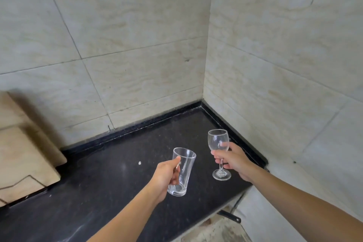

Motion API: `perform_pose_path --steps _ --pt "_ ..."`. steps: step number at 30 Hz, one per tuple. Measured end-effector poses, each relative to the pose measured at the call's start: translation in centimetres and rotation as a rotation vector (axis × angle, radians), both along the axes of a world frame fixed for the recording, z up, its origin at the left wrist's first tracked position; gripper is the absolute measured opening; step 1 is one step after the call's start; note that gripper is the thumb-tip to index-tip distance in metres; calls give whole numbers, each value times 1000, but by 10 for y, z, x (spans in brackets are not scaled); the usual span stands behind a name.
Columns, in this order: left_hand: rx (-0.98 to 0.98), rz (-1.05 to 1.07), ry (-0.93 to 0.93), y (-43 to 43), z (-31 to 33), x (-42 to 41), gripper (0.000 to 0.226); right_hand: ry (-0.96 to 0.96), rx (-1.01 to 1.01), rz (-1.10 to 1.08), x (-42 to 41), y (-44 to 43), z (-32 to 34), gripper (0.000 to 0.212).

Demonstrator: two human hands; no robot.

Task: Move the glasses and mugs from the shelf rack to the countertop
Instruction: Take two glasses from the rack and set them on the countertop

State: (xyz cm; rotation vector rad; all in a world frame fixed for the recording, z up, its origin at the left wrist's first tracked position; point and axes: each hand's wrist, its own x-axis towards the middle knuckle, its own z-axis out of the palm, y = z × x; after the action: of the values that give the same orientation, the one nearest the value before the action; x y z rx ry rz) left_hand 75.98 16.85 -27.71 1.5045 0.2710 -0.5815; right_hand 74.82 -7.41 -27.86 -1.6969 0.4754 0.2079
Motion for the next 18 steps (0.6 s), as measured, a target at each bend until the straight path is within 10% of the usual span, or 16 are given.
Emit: perform_pose_path --steps 18 --pt "393 84 68 -70 -82 260 34 43 -190 29 293 -55 -104 66"
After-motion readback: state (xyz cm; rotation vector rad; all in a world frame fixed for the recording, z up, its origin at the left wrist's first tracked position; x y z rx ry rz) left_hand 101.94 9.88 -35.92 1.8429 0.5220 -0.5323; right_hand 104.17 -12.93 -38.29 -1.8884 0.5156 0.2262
